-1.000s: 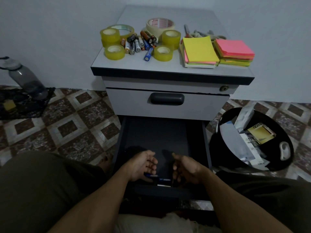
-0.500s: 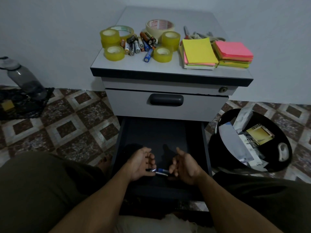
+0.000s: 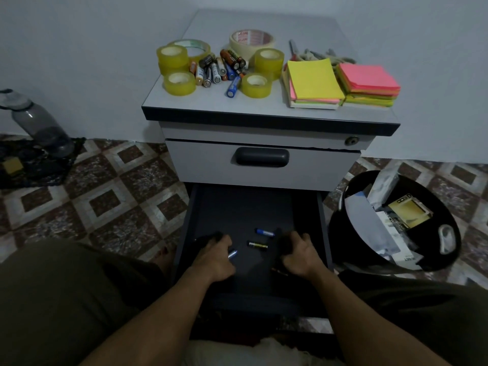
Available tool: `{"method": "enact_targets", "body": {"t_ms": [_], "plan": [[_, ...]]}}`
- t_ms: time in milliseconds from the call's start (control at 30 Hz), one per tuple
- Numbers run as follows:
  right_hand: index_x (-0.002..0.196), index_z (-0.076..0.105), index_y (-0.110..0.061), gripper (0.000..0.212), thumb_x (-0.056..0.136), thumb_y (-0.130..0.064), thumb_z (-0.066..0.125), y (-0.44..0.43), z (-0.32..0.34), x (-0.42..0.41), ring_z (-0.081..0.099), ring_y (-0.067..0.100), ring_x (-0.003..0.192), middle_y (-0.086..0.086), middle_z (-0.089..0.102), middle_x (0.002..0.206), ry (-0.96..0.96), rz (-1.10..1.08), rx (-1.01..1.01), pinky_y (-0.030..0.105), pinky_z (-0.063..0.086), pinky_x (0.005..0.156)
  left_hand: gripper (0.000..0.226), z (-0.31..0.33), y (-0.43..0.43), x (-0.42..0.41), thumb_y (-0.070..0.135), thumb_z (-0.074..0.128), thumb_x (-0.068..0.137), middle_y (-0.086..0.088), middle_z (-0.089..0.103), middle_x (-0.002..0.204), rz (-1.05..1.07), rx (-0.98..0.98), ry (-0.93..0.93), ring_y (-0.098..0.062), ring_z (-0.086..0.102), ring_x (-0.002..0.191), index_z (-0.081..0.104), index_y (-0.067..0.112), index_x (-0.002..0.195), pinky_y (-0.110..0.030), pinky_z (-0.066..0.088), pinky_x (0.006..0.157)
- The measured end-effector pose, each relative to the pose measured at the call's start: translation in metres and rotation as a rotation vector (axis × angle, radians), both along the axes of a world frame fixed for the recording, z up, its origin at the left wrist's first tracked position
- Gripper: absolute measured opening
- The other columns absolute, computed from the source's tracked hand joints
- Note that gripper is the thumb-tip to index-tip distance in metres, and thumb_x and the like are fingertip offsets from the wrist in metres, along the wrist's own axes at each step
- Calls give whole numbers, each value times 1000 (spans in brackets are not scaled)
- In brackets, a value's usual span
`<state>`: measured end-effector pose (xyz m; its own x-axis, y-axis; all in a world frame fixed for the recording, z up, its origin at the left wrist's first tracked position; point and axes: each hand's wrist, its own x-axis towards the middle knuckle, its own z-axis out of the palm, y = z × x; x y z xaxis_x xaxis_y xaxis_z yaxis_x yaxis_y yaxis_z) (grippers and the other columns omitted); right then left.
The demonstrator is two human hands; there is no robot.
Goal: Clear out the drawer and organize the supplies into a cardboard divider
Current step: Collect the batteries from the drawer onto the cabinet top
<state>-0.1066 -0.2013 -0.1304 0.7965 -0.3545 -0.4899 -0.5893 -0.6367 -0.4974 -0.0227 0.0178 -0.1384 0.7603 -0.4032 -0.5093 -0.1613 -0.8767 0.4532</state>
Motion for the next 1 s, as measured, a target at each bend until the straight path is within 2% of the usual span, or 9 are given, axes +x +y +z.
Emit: {"method": "enact_targets", "body": {"t_ms": [100,167,367,467,567,667,733,833,1000], "plan": [[142,39,-26,74,77,-34,75,1,-1,-2,36,39,131,11,28,140,65,183,-114,37,33,113,48,-4,-4,-4,20,68,79,-3,50,129,-52,5,-48,-24,53,115,44,31,119,-33,45,98],[143,34,-23,82,76,-40,78,4,-3,-4,33,38,132,11,26,142,80,223,-155,40,31,114,51,-4,-8,-4,16,65,82,-3,47,133,-60,-14,-49,-25,52,119,42,32,125,-34,43,101],[127,46,-14,52,82,-19,72,3,-9,-6,52,33,117,12,36,132,-34,112,-91,35,45,102,67,-4,-24,5,19,68,87,-2,42,143,-70,-152,-64,-22,51,126,32,41,139,-40,44,106],[125,52,-13,40,88,-18,65,2,-9,-5,53,28,114,11,43,131,-68,78,-98,29,43,97,66,-5,-31,9,28,67,90,-1,35,144,-106,-154,-115,-24,47,129,33,42,144,-37,41,108],[122,57,-15,31,92,-22,62,2,-11,-5,54,24,108,9,48,125,-107,52,-95,24,40,88,59,-8,-37,10,34,66,92,1,35,137,-179,-155,-155,-22,48,124,42,35,146,-30,40,106],[116,61,-14,24,93,-19,61,2,-13,-5,53,20,99,10,49,122,-136,68,-97,20,37,84,42,-9,-41,8,32,65,93,4,39,127,-249,-151,-184,-17,53,110,57,32,134,-27,44,97],[114,62,-12,22,93,-18,61,2,-13,-4,55,23,102,11,50,121,-137,71,-99,21,37,85,34,-10,-41,8,31,66,92,5,39,124,-263,-147,-190,-16,53,105,62,31,125,-29,46,94],[110,61,-10,21,91,-18,63,2,-13,-3,56,25,104,9,52,116,-146,40,-90,23,39,85,27,-9,-37,9,35,69,88,8,38,119,-242,-141,-184,-14,52,100,62,30,114,-30,46,90],[102,56,-16,11,92,-17,62,5,-9,-4,54,16,92,1,52,103,-173,100,-98,20,37,76,23,-8,-30,12,35,73,83,9,46,106,-207,-91,-178,-12,51,94,53,30,94,-28,43,81]]}}
